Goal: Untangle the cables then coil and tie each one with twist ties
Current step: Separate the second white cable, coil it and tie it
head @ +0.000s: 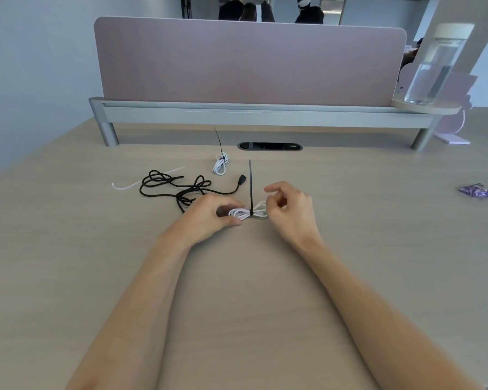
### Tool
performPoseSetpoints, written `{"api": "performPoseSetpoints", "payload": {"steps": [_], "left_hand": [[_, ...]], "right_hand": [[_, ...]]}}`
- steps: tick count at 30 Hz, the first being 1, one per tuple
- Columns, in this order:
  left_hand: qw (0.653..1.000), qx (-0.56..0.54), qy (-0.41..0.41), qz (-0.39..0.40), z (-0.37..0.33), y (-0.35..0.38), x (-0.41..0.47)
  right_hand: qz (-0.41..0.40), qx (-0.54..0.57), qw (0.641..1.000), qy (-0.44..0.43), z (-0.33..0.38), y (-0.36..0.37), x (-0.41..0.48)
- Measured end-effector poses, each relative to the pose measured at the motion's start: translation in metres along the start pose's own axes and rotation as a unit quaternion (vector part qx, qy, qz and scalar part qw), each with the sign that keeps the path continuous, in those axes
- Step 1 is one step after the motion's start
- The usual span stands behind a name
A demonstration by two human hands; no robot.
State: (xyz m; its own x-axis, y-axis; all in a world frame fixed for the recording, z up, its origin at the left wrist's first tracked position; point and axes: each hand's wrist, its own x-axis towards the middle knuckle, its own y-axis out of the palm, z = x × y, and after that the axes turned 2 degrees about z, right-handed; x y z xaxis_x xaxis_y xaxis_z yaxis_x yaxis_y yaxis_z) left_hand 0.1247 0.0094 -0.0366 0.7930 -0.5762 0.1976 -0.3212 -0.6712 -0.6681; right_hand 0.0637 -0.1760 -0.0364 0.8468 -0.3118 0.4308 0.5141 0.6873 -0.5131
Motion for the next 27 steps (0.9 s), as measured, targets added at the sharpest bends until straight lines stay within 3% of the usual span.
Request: {"api": "performPoseSetpoints", "payload": {"steps": [5, 10, 20, 27], "left_hand": [[1.000, -0.007, 0.003, -0.018, 0.002, 0.010, 0.002], [0.999, -0.016, -0.013, -0.038, -0.004, 0.021, 0.006], [0.970, -0.168, -0.167, -0.051, -0.022, 0.023, 0.024], [0.952, -0.168, -0.193, -0.166, -0.020, 0.024, 0.050]], "right_hand": [[0.098, -0.082, 0.992, 0.008, 0.000, 0.009, -0.003], [0.062, -0.070, 0.996, -0.007, -0.003, 0.014, 0.009], [-0.004, 0.010, 0.999, -0.030, -0.001, 0.019, 0.019], [-0.036, 0.007, 0.999, -0.004, -0.002, 0.015, 0.021]]}}
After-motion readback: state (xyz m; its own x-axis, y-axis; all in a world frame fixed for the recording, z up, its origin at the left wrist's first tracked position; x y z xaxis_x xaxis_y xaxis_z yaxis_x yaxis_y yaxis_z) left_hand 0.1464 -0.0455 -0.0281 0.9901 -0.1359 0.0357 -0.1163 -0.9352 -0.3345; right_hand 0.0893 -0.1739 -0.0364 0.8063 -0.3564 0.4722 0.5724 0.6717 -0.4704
